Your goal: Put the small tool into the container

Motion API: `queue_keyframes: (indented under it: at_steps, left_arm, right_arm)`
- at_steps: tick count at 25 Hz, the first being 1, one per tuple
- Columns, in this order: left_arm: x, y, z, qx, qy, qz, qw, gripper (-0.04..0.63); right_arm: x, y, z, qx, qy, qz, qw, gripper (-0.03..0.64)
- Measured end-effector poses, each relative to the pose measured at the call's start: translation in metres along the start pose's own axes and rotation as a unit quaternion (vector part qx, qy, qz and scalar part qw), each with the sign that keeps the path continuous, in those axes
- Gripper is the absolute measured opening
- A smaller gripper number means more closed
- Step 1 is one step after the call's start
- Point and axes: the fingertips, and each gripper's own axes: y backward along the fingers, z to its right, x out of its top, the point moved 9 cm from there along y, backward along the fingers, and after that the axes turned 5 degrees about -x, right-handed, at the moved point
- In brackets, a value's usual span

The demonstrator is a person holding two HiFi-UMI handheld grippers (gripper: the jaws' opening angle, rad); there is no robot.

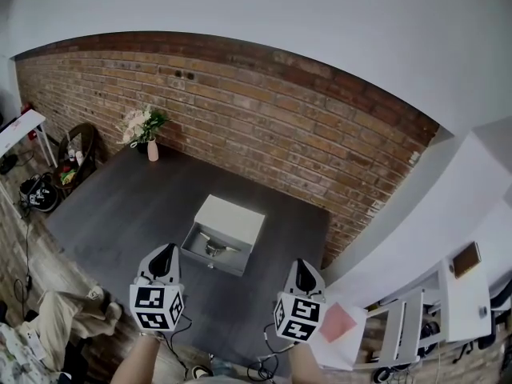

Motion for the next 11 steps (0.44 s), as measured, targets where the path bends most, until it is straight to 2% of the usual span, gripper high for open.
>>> queue_keyframes:
  at_steps: [11]
  left_arm:
    - [0.0003,-0.0053,0.0009,-0.004,0.006,0.004,1.0000,0.009]
  right_arm:
    - [0.0031,-0.0047,-0.0033,0.001,0.007,0.000,1.000,0.002]
